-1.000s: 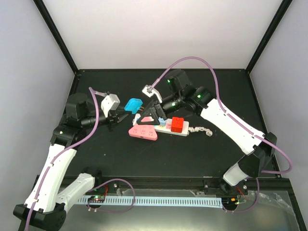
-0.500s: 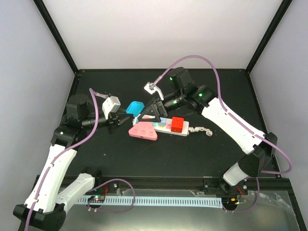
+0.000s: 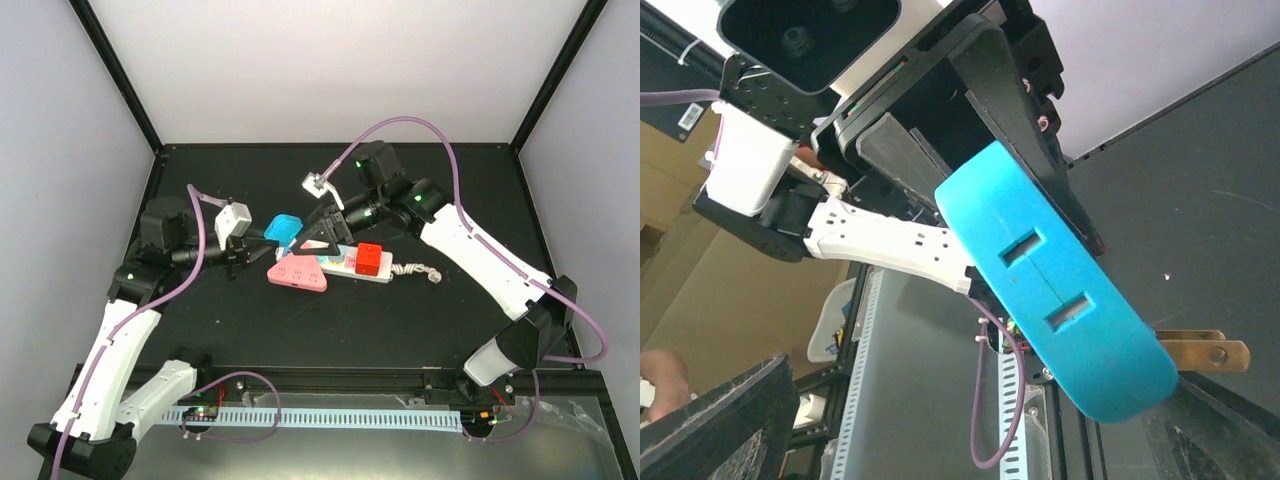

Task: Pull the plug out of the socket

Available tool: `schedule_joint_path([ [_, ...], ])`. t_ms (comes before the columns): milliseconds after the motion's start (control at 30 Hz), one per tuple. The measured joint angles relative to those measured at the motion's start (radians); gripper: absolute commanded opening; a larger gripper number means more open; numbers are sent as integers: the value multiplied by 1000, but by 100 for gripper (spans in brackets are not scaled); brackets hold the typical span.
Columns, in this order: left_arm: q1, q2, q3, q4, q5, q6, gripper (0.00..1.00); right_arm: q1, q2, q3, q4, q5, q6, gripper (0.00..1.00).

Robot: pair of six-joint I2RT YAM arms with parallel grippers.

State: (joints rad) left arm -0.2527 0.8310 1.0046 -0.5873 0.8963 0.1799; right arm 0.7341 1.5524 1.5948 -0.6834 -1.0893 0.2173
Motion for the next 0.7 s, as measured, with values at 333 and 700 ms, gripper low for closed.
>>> schedule_joint_path([
  [333, -5, 9, 0, 0, 53, 0, 2, -1, -13, -11, 4, -29, -29, 94],
  [700, -16, 22, -10, 6, 62, -5, 1, -5, -18, -28, 5, -49, -39, 93],
])
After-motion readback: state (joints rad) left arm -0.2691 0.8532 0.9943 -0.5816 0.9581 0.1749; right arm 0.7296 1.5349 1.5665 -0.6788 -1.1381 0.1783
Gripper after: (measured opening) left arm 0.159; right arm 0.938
